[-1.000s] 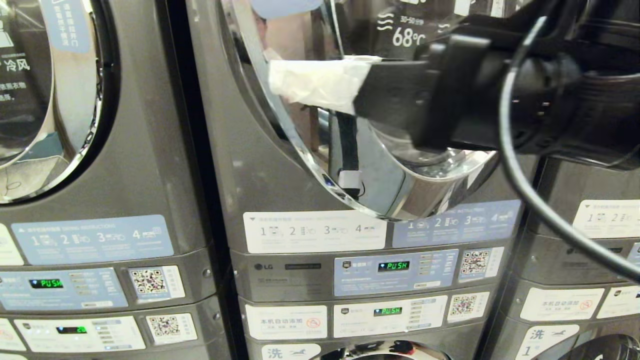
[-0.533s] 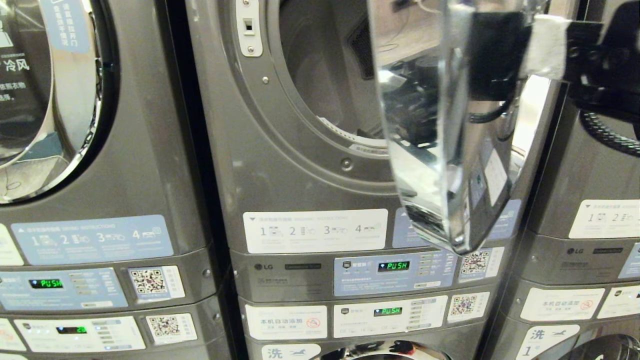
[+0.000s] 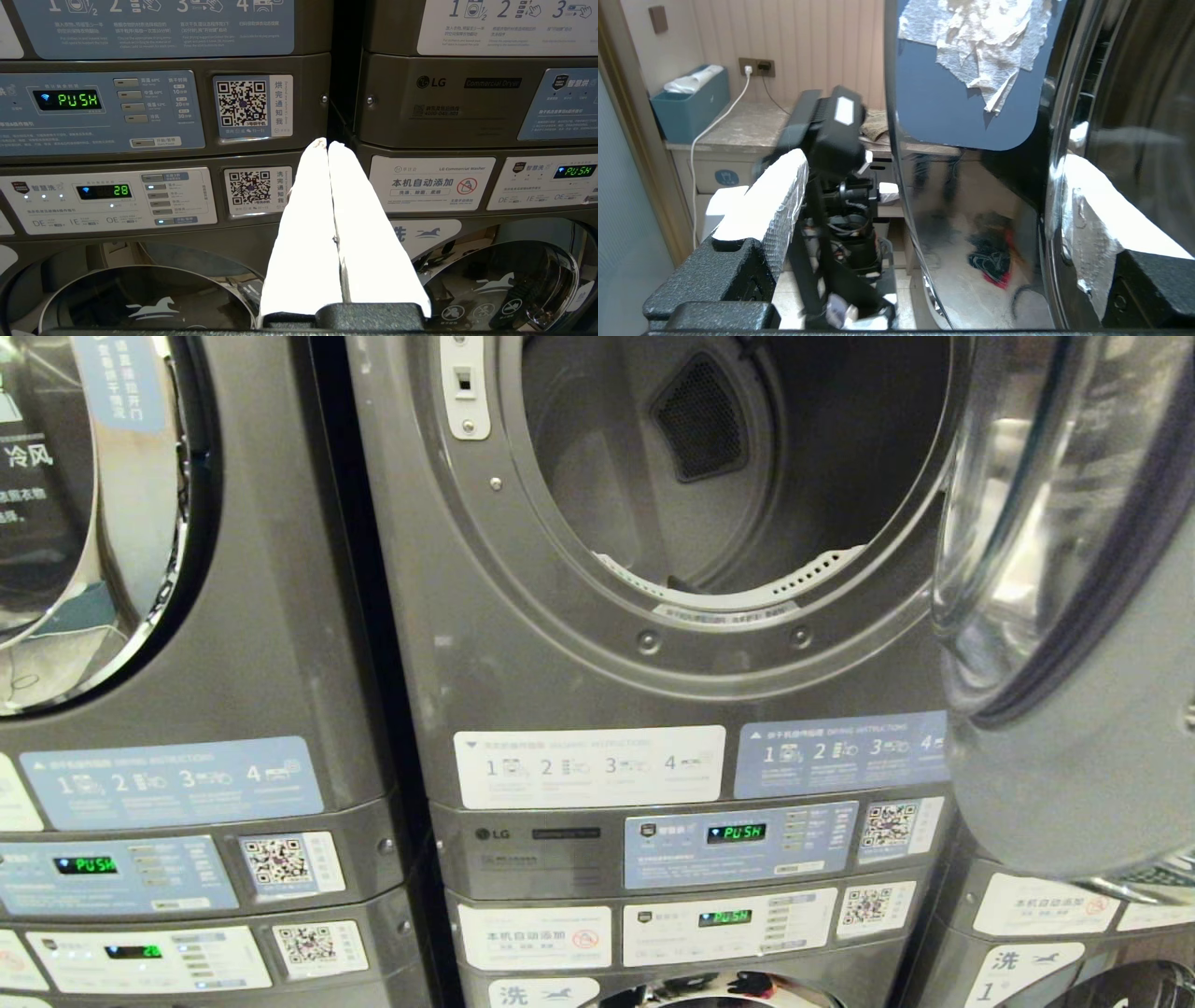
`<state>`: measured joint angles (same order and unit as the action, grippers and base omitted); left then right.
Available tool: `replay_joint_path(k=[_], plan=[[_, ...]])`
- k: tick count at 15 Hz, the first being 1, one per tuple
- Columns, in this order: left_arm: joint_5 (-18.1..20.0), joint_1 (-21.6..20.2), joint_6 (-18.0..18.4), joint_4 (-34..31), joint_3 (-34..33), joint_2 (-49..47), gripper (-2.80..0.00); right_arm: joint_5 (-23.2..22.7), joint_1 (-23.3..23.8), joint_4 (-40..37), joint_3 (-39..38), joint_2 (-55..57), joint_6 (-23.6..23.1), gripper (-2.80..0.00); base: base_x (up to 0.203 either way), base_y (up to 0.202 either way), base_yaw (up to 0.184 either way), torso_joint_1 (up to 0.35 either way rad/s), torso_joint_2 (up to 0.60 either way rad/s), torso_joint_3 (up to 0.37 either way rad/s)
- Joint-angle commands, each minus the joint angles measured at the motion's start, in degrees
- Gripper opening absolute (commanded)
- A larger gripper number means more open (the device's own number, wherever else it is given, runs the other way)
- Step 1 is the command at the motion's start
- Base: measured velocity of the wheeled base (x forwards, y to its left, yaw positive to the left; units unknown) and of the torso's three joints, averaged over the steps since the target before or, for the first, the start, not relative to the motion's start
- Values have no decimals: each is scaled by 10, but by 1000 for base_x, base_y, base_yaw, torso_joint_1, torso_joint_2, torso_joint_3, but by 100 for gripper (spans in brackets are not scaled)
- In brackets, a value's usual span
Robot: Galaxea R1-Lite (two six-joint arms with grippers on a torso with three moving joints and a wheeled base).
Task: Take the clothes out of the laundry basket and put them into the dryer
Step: Open the dryer
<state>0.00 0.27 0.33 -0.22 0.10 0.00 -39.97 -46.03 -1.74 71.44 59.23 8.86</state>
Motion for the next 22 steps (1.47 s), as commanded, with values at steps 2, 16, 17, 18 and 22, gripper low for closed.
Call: replay_joint_path(k=[2, 16, 17, 18, 22], plan=[[0, 0, 0, 0, 0, 0, -280, 1, 2, -51, -2, -73, 19, 0, 0, 0, 0, 0, 0, 0], [0, 0, 0, 0, 0, 0, -280, 8, 7, -52, -6, -18, 59, 0, 0, 0, 0, 0, 0, 0], [0, 0, 0, 0, 0, 0, -280, 8, 7, -52, -4, -3, 59, 0, 0, 0, 0, 0, 0, 0], [0, 0, 0, 0, 0, 0, -280, 8, 7, -51, -1, 14, 57, 0, 0, 0, 0, 0, 0, 0], [0, 0, 0, 0, 0, 0, -280, 13, 7, -7, 3, 75, 21, 0, 0, 0, 0, 0, 0, 0]])
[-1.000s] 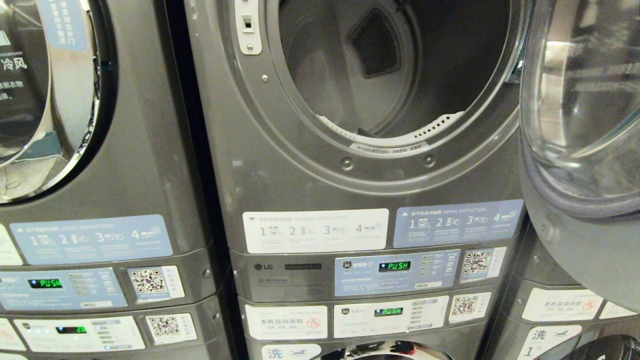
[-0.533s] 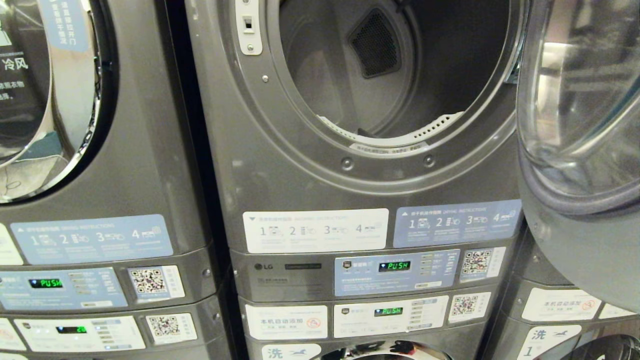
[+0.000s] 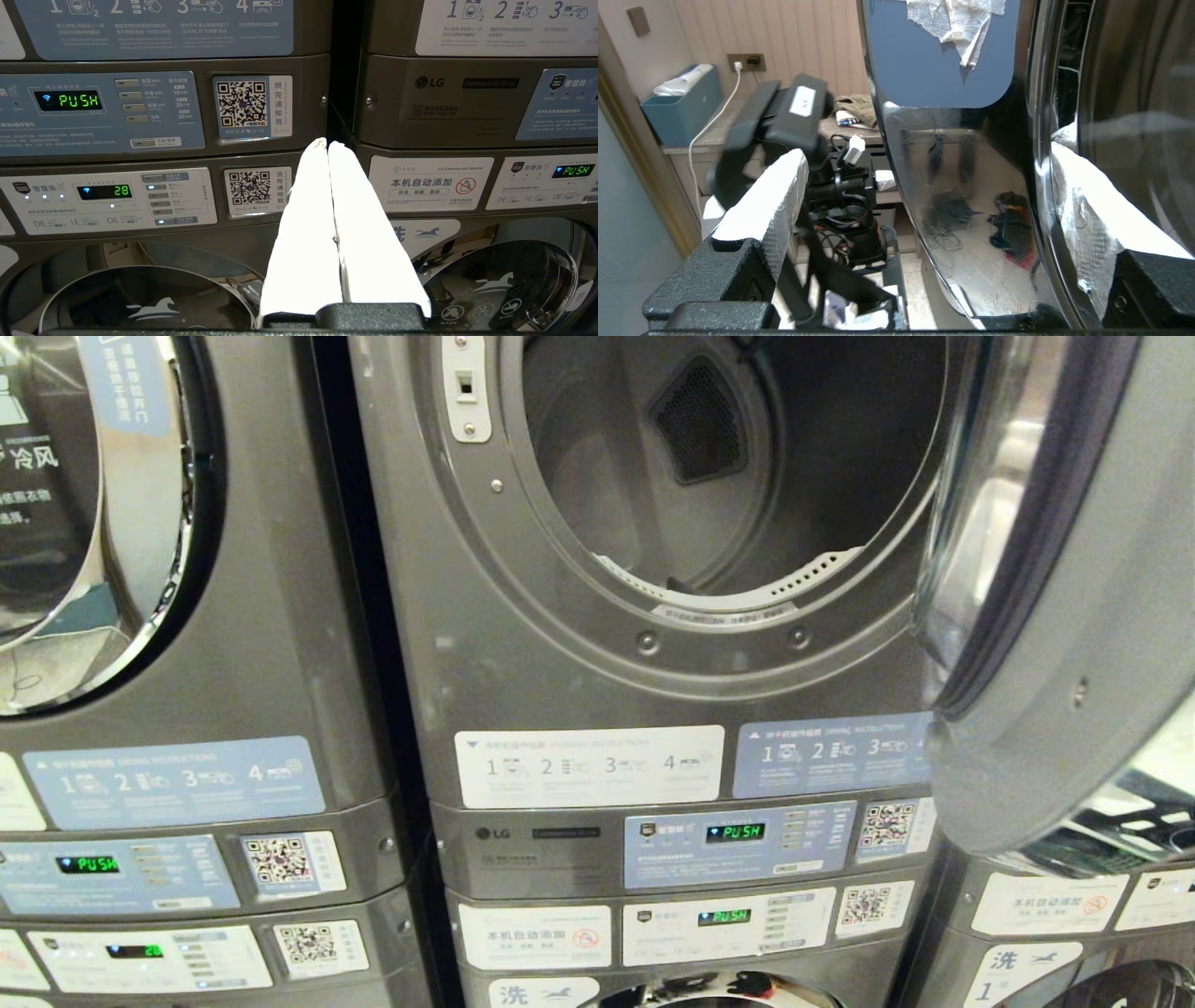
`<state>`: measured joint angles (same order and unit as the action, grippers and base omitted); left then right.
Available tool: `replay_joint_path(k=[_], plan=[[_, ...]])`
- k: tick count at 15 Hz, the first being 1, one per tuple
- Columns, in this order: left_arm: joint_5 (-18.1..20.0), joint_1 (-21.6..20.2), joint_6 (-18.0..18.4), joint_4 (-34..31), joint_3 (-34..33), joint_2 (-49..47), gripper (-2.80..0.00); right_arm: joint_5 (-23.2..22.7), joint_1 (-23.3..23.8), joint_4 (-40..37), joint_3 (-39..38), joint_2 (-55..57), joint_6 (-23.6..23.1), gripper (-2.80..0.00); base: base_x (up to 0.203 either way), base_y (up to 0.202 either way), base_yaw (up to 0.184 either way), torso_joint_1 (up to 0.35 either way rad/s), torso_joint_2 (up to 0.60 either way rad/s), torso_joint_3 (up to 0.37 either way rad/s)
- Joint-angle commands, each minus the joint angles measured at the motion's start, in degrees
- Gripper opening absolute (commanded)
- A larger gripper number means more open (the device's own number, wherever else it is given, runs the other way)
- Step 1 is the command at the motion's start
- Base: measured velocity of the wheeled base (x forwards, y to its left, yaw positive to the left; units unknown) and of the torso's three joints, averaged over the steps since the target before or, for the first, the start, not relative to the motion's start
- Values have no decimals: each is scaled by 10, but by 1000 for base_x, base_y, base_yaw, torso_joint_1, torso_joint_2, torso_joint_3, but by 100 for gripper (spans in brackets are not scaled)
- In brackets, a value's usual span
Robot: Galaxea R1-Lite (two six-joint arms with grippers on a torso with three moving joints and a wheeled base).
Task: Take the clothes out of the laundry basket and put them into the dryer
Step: Open the dryer
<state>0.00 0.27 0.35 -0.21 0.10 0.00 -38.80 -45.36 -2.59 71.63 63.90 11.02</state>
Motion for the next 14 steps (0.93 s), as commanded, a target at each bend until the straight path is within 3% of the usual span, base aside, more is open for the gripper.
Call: replay_joint_path(k=[1, 5, 9, 14], plan=[[0, 0, 0, 0, 0, 0, -280, 5, 1, 13, 6, 39, -1, 0, 0, 0, 0, 0, 0, 0], [0, 0, 0, 0, 0, 0, -280, 7, 2, 68, 10, 77, 8, 0, 0, 0, 0, 0, 0, 0], [0, 0, 0, -1, 0, 0, -280, -96, 43, 148, 10, 115, 9, 0, 0, 0, 0, 0, 0, 0], [0, 0, 0, 0, 0, 0, -280, -218, 113, 169, 18, 134, 10, 0, 0, 0, 0, 0, 0, 0]])
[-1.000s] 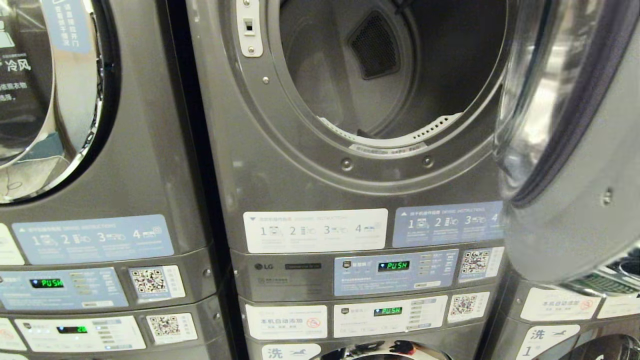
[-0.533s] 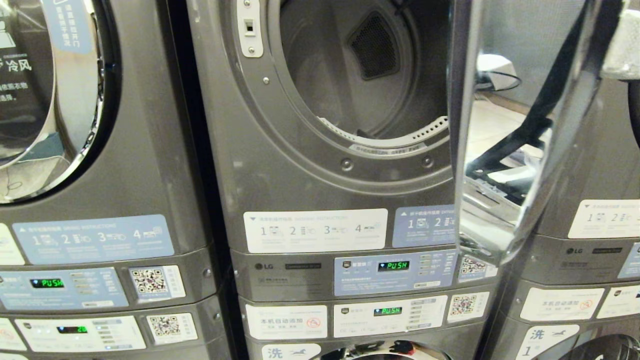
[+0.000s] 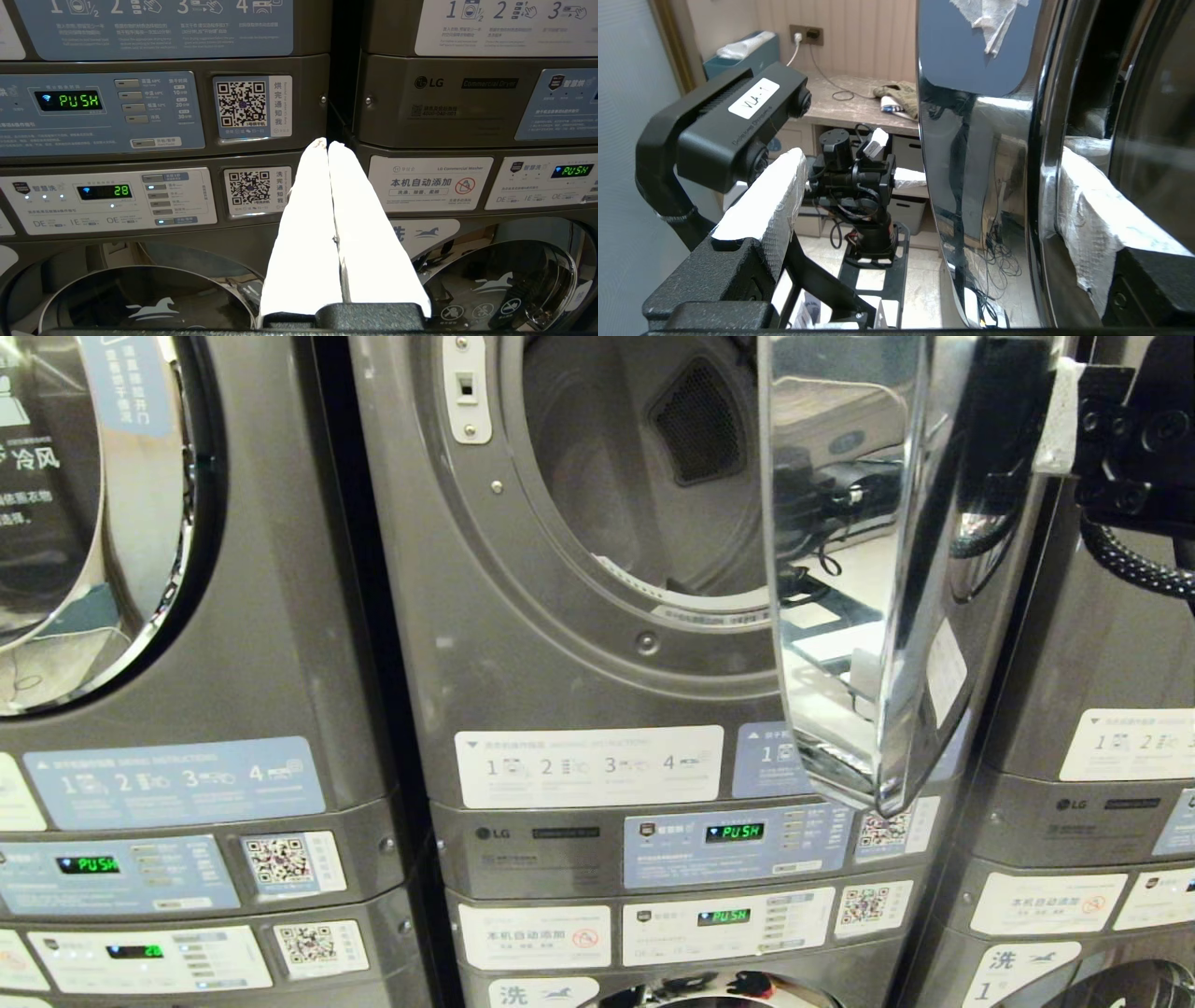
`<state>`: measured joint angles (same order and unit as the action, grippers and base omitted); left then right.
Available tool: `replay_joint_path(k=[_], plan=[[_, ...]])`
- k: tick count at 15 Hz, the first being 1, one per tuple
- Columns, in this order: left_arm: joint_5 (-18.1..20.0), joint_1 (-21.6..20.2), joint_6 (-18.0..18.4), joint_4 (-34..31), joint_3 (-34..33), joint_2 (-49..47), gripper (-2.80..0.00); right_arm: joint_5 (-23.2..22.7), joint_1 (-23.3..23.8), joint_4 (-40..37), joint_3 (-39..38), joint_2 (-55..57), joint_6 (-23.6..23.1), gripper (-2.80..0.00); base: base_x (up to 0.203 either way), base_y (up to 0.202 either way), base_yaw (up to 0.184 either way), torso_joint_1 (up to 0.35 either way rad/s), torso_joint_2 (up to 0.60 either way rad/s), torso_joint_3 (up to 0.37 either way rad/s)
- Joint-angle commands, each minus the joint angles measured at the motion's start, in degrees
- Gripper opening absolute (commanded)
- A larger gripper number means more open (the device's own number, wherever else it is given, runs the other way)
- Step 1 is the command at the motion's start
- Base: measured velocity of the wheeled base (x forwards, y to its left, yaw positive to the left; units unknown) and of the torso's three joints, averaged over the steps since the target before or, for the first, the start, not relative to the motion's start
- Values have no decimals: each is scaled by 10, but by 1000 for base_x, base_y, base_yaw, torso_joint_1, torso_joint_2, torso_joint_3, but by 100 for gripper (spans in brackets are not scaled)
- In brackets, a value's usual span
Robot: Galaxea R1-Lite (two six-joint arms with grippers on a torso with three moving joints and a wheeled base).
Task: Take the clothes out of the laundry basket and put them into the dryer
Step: Open the dryer
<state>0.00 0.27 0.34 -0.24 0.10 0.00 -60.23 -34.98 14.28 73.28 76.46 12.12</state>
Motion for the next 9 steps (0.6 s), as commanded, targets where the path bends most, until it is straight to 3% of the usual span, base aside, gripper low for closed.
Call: replay_joint_path(k=[1, 3, 6, 9], plan=[[0, 0, 0, 0, 0, 0, -280, -13, 16, 19, 4, 18, -1, 0, 0, 0, 0, 0, 0, 0], [0, 0, 0, 0, 0, 0, -280, -21, 26, 72, 8, 41, 18, 0, 0, 0, 0, 0, 0, 0], [0, 0, 0, 1, 0, 0, -280, -23, 59, 156, 36, 76, 101, 0, 0, 0, 0, 0, 0, 0], [0, 0, 0, 1, 0, 0, -280, -33, 98, 174, 53, 86, 116, 0, 0, 0, 0, 0, 0, 0]])
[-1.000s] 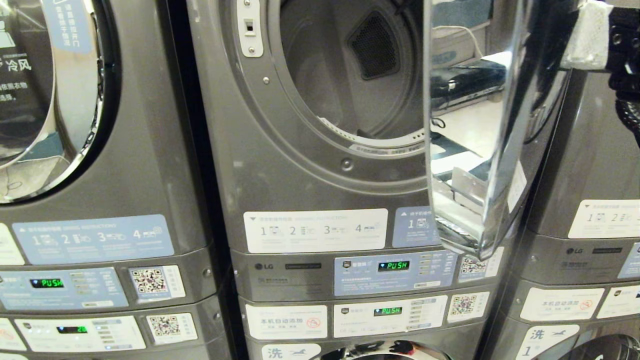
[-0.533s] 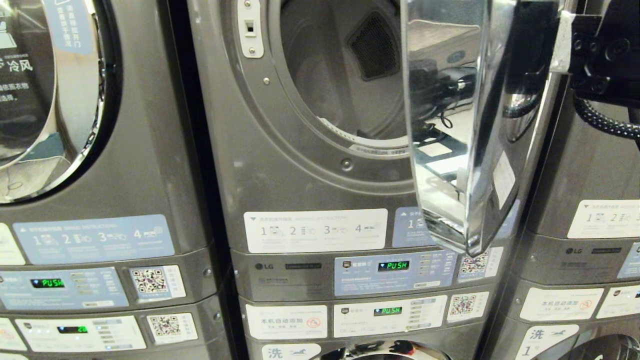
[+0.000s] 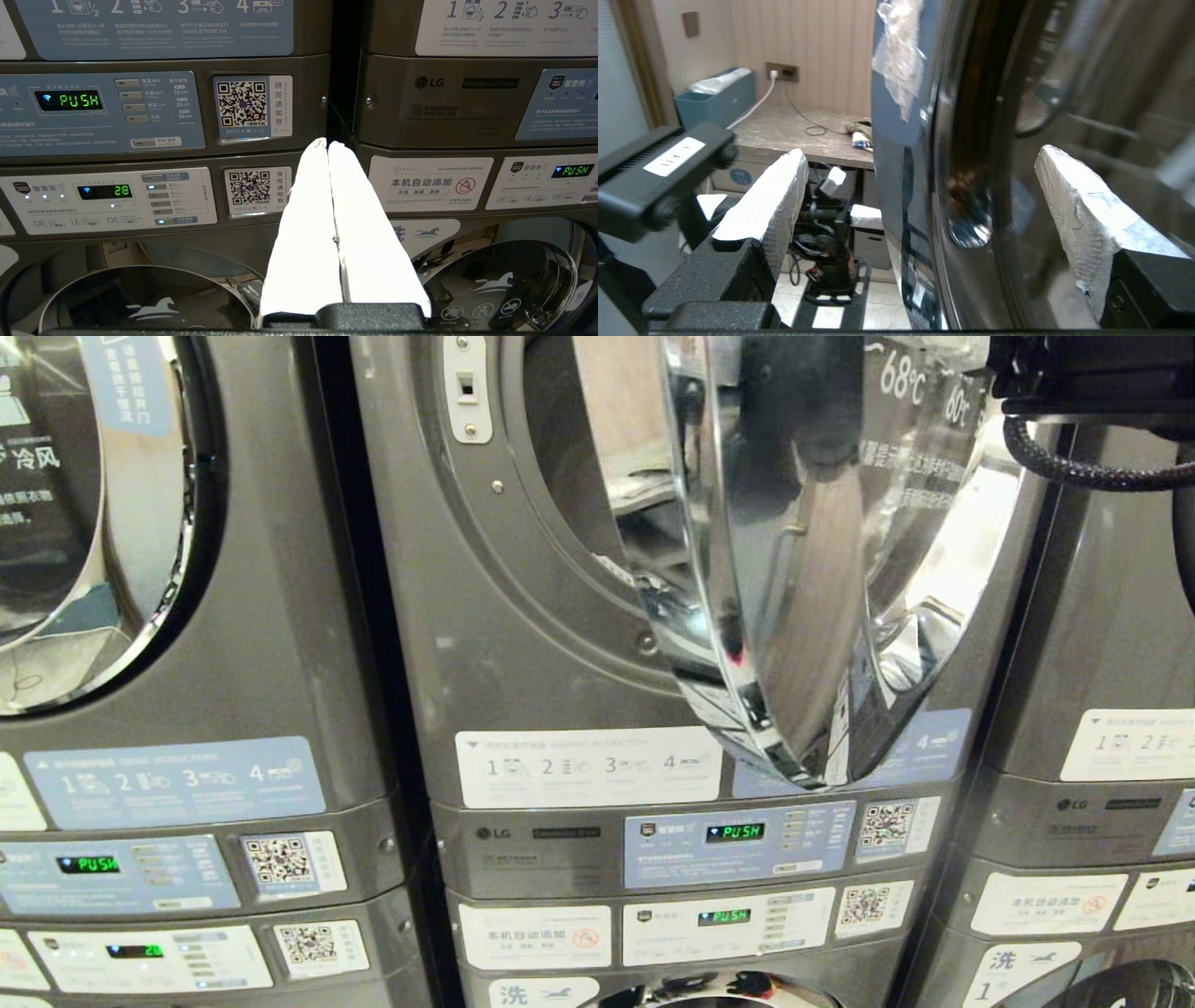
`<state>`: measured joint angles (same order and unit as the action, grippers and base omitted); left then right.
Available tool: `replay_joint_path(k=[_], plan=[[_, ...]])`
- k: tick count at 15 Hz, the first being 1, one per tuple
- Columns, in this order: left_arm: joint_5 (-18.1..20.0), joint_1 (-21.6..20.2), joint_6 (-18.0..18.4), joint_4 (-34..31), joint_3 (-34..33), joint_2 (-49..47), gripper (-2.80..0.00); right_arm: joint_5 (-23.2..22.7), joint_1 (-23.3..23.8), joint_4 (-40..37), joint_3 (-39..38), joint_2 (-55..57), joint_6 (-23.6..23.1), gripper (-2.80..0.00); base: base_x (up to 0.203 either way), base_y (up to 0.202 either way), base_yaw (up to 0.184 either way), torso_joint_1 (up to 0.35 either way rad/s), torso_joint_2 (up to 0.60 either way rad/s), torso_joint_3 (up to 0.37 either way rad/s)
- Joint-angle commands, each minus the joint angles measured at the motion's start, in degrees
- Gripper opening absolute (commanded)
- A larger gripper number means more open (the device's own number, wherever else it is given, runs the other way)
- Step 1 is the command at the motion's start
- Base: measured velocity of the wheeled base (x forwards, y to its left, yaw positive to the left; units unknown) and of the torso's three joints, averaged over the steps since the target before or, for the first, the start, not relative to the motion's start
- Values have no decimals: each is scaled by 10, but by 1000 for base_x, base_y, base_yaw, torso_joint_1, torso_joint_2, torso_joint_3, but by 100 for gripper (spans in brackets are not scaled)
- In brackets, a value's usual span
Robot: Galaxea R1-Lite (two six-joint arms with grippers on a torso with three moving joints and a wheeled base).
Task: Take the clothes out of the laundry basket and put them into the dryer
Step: Open the dryer
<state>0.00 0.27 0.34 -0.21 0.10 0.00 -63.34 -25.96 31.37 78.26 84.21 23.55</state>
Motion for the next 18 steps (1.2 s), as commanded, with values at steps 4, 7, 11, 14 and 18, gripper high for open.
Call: replay_joint_path(k=[4, 7, 11, 14, 18], plan=[[0, 0, 0, 0, 0, 0, -280, -14, 34, -1, -5, -32, 25, 0, 0, 0, 0, 0, 0, 0], [0, 0, 0, 0, 0, 0, -280, -15, 60, -1, -43, -91, 52, 0, 0, 0, 0, 0, 0, 0], [0, 0, 0, 0, 0, 0, -280, -4, 168, -5, -121, -152, 60, 0, 0, 0, 0, 0, 0, 0], [0, 0, 0, 0, 0, 0, -280, 27, 333, -42, -183, -172, 7, 0, 0, 0, 0, 0, 0, 0], [0, 0, 0, 0, 0, 0, -280, 96, 539, -144, -313, -173, -163, 0, 0, 0, 0, 0, 0, 0]])
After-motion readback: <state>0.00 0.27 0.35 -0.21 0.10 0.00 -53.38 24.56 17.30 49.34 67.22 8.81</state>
